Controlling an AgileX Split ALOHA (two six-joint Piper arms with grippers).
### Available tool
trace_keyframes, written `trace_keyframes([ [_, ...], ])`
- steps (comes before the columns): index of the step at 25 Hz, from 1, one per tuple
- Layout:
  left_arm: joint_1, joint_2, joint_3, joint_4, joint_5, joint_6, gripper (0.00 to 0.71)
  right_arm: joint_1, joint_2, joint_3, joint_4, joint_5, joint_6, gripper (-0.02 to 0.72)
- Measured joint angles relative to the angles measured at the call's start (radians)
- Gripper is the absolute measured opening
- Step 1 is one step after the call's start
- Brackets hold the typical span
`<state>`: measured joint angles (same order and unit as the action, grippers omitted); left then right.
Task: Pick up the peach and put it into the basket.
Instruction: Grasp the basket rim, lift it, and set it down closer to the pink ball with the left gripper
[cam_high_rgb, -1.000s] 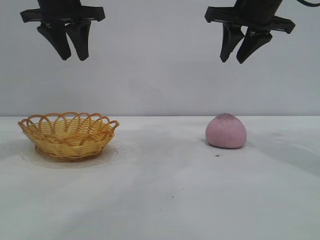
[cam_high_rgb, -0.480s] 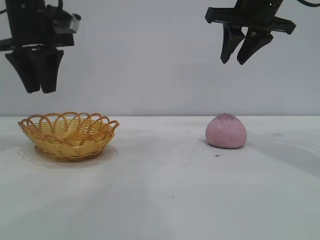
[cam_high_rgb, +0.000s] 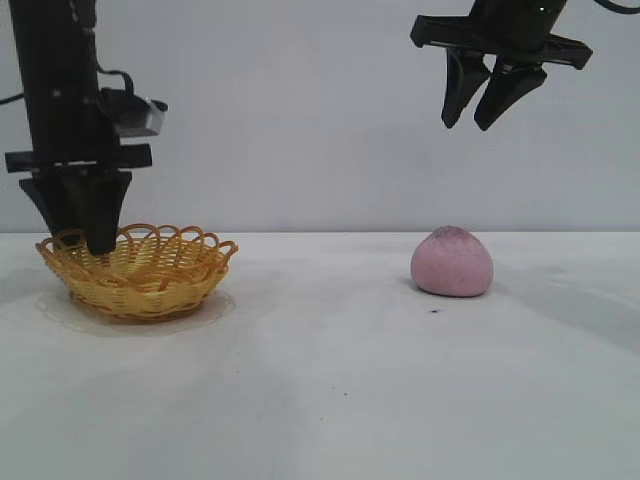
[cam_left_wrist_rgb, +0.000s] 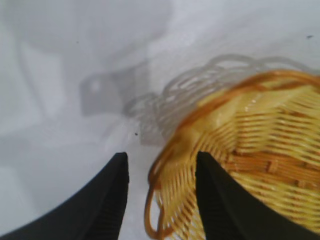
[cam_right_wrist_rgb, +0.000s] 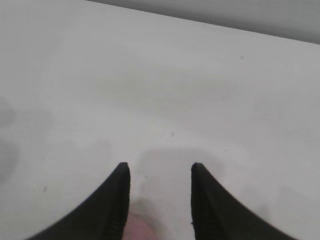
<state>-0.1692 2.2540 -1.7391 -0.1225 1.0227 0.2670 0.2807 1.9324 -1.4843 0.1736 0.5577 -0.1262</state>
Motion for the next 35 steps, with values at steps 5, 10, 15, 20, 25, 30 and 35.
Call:
trace_keyframes([
  [5,0.006,-0.065,0.092,-0.196,-0.049,-0.068,0.0,0.0,0.0,0.0,0.0,0.004,0.0,0.236],
  [10,-0.048,-0.214,0.4,-0.539,-0.316,-0.05,0.0,0.0,0.0,0.0,0.002,0.02,-0.002,0.236],
  [15,-0.137,-0.323,0.654,-0.848,-0.497,0.053,0.0,0.0,0.0,0.0,0.004,0.02,-0.002,0.236],
  [20,-0.145,-0.33,0.783,-0.972,-0.545,0.142,0.0,0.0,0.0,0.0,0.006,0.02,-0.002,0.236],
  [25,-0.145,-0.337,0.809,-0.988,-0.55,0.161,0.052,0.0,0.0,0.0,0.012,0.02,-0.002,0.236],
  [30,-0.145,-0.376,0.811,-0.975,-0.551,0.165,0.335,0.0,0.0,0.0,0.013,0.02,-0.002,0.236],
  [35,-0.131,-0.452,0.813,-0.908,-0.55,0.172,0.351,0.0,0.0,0.0,0.015,0.02,-0.004,0.236],
])
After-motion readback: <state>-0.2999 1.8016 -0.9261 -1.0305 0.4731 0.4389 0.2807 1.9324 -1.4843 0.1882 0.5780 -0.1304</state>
